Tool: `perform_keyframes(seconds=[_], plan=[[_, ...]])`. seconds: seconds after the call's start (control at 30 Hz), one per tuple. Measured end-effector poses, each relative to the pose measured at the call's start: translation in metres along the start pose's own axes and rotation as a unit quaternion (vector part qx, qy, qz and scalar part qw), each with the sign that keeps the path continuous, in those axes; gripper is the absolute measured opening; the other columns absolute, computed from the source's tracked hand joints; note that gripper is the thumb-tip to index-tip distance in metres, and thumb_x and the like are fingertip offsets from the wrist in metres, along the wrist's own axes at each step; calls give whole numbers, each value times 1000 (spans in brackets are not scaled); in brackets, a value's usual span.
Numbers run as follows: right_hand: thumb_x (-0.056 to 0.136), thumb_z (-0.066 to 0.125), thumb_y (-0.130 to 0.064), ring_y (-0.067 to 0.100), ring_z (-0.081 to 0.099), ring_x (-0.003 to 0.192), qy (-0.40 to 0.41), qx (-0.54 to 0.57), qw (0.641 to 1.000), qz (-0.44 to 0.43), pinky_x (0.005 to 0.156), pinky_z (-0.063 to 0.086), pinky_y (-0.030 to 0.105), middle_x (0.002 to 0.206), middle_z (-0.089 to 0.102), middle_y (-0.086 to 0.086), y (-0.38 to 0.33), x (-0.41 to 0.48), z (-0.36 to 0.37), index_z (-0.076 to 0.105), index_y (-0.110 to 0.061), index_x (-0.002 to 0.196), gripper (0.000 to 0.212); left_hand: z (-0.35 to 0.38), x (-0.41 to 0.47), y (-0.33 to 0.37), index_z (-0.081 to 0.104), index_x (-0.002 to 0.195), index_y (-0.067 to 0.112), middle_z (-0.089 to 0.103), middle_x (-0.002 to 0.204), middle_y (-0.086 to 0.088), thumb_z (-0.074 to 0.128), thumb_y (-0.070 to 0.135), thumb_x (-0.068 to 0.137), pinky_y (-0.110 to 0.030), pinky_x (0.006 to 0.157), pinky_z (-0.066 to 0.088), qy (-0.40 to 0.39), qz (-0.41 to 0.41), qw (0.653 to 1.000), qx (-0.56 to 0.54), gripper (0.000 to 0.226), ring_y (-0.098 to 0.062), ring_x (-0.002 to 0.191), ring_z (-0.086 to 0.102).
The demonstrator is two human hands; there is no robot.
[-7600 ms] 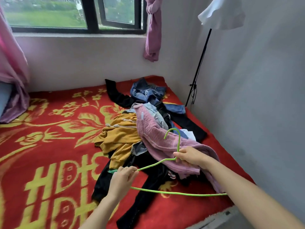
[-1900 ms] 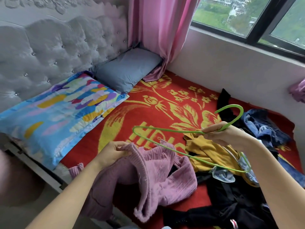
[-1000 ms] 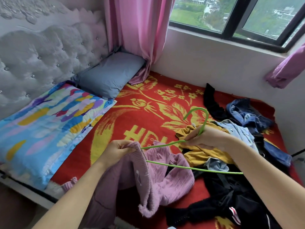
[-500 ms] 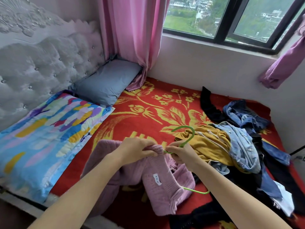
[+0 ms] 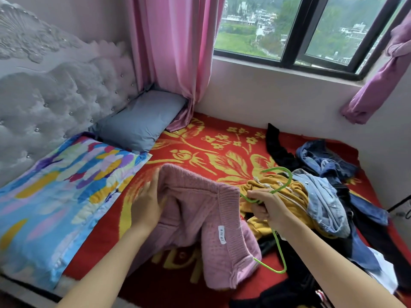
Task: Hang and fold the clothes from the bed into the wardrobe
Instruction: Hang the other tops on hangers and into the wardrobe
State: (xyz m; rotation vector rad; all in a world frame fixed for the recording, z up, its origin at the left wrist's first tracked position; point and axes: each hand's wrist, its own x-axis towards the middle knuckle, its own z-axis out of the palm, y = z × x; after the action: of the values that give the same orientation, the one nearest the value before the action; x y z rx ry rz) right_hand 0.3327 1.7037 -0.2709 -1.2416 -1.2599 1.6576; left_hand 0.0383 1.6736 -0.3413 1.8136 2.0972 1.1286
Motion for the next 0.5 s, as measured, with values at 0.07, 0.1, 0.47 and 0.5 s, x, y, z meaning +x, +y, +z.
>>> perform_keyframes(seconds=[0.07, 0.1, 0.47, 0.5], plan=[[93, 44, -6, 8, 15, 32, 3, -11, 1000, -8, 41, 8, 18, 37, 24, -4, -1, 0, -7, 58, -16, 43, 53, -3, 4, -2, 48, 136, 10, 61, 126, -13, 60, 9, 89, -35, 92, 46, 44, 13, 997, -66, 48, -32, 112, 59], [93, 45, -7, 8, 15, 32, 8, -15, 1000, -14, 40, 8, 18, 37, 24, -3, -1, -1, -12, 60, -12, 47, 48, -6, 7, -1, 55, 130, 9, 64, 120, -12, 60, 7, 90, -25, 91, 45, 52, 41, 994, -81, 40, -26, 108, 62], [75, 59, -36, 6, 22, 32, 23, -167, 980, -105, 36, 16, 16, 36, 31, -7, -22, -4, -18, 54, -2, 57, 39, -75, 84, 72, 72, 97, 18, 57, 82, 28, 46, 62, 85, -6, 72, 40, -151, 345, 919, -118, 53, 12, 78, 54], [76, 58, -35, 6, 22, 30, 50, -149, 980, -118, 36, 16, 16, 34, 32, -7, -22, -3, -12, 56, -1, 55, 40, -72, 88, 73, 72, 95, 23, 57, 84, 27, 49, 62, 82, -10, 74, 41, -172, 343, 918, -104, 47, 11, 79, 54]])
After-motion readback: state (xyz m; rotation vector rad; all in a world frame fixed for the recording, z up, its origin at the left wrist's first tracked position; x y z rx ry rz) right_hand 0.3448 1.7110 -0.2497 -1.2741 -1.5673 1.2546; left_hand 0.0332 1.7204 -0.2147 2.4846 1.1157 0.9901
